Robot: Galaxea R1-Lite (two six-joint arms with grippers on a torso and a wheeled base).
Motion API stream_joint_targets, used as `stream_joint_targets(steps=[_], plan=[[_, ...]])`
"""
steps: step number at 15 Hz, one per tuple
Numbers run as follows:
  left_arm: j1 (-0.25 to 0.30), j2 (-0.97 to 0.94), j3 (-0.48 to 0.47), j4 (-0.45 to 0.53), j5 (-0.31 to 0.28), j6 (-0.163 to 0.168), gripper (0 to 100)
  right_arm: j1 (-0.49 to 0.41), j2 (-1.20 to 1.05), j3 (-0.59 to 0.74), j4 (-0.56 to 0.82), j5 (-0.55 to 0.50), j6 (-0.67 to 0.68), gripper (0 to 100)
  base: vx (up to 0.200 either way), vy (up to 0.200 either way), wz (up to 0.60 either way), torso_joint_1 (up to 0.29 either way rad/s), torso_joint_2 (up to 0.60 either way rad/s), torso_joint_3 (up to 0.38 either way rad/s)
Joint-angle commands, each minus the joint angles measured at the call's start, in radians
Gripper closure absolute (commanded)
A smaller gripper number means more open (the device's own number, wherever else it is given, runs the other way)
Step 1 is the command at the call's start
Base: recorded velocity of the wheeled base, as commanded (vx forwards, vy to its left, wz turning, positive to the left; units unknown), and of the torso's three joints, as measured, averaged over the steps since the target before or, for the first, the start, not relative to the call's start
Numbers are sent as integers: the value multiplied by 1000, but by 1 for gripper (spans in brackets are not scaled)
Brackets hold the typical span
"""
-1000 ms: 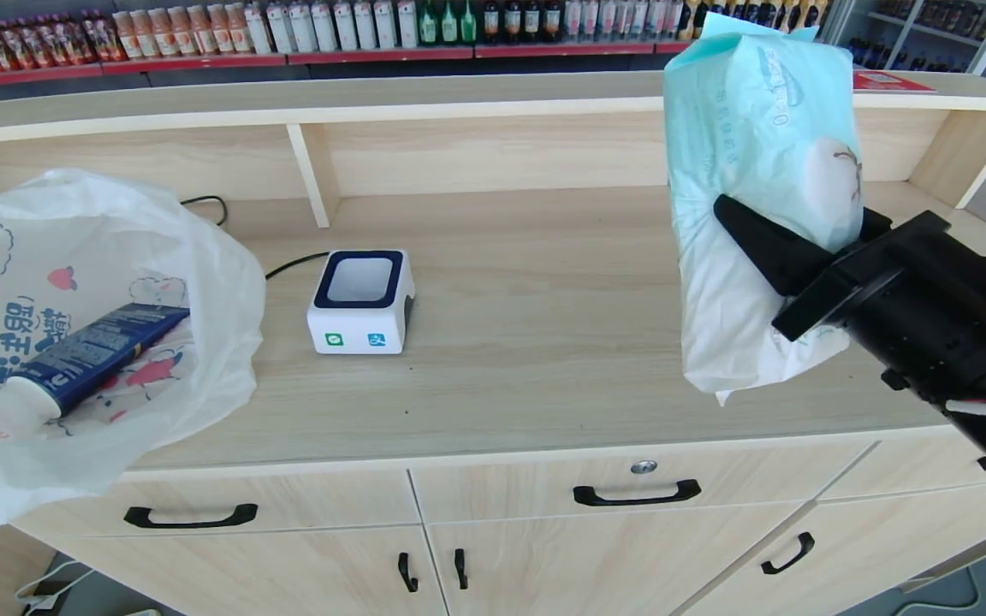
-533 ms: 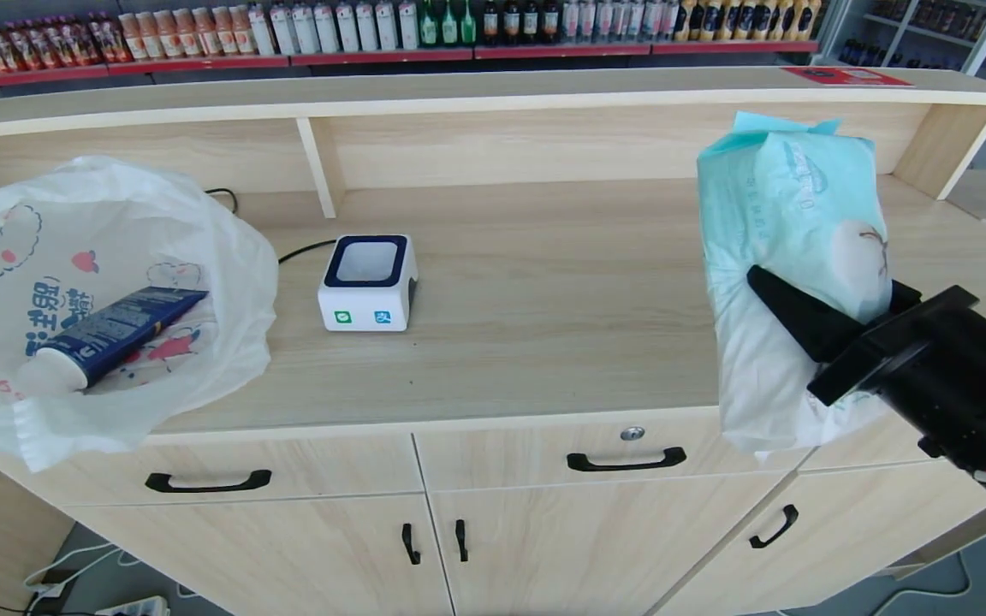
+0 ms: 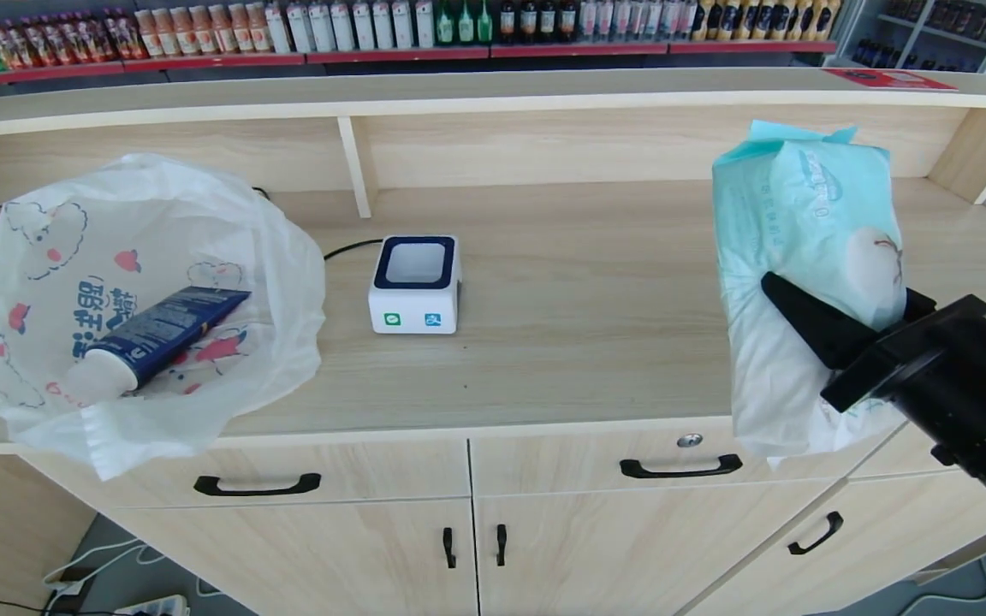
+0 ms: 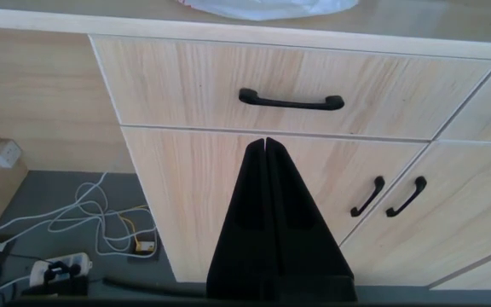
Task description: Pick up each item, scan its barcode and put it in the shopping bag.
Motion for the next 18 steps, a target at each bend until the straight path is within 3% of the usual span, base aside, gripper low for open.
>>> stream_joint_targets(steps=[1,18], plan=[[1,0,0,1,0,-1,100,1,-3,-6,-5,1,-1,100,0,200,0,2,2,2],[1,0,0,1,0,-1,100,1,5,33,-13,1,0,100,0,200,0,3,2,2]])
